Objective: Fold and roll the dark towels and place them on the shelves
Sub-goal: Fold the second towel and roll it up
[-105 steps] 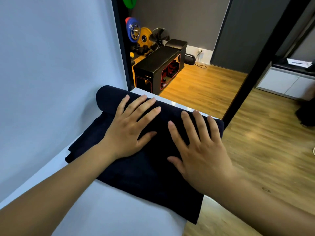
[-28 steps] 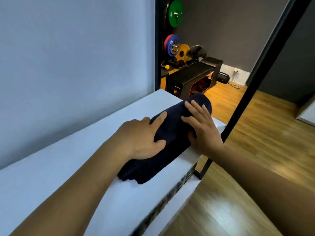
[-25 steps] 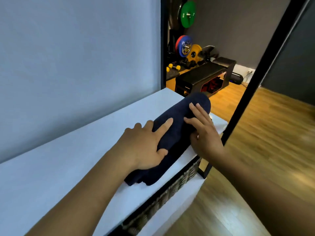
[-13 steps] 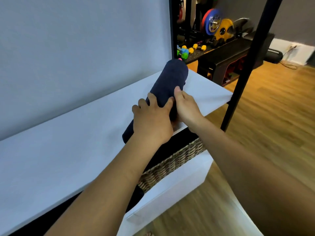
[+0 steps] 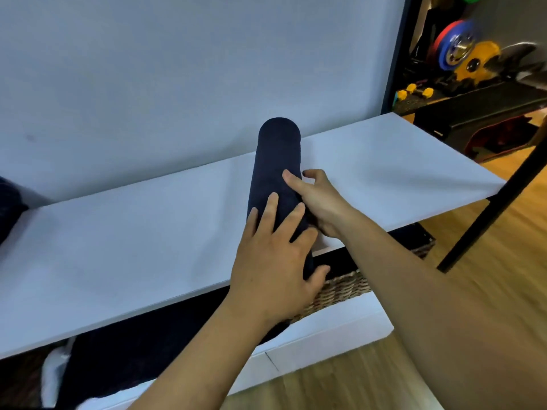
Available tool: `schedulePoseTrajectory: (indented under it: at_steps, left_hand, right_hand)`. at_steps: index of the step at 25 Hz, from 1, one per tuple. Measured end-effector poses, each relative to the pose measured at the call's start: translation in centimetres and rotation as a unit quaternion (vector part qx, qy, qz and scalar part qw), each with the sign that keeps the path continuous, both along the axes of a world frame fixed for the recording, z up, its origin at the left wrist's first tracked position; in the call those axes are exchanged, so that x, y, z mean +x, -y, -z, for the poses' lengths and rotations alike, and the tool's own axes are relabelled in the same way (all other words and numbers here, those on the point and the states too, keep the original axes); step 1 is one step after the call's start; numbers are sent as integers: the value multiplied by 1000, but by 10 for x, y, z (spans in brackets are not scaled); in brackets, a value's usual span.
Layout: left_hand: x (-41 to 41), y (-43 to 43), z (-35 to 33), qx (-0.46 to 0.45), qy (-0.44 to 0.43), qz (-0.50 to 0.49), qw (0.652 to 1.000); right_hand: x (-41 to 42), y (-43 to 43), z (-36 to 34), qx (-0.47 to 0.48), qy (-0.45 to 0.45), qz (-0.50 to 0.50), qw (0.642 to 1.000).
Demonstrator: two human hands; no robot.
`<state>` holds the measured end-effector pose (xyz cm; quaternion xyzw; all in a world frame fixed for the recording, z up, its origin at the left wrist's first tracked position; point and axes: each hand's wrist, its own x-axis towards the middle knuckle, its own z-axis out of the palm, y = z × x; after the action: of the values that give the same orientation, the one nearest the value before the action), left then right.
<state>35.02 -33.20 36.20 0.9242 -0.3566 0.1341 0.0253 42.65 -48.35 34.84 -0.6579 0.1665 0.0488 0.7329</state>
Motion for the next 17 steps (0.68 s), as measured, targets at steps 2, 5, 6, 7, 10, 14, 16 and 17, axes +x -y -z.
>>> schedulePoseTrajectory:
  at_steps: [2, 5, 6, 7, 10, 14, 16, 17]
  left_hand:
    - [8, -23, 3, -26, 4, -12, 1000]
    - [13, -50, 8, -78, -11, -37, 996]
    - [13, -54, 8, -78, -11, -43, 996]
    - [12, -55, 8, -77, -7, -43, 996]
    - [15, -78, 4, -102, 7, -18, 995]
    - [24, -166, 11, -228, 28, 40, 973]
    - [22, -215, 17, -258, 35, 28, 965]
    - [21, -235, 20, -253, 42, 17, 966]
  right_hand:
    - [4, -27, -6, -78, 26, 0, 997]
    - [15, -59, -39, -428, 6, -48, 902]
    - [20, -70, -52, -476, -27, -68, 876]
    - [23, -80, -65, -483, -61, -90, 869]
    - [29, -119, -77, -542, -91, -133, 825]
    - [31, -180, -59, -473, -34, -85, 876]
    - [36, -214, -49, -376, -20, -87, 922]
    - [39, -232, -44, -333, -12, -93, 938]
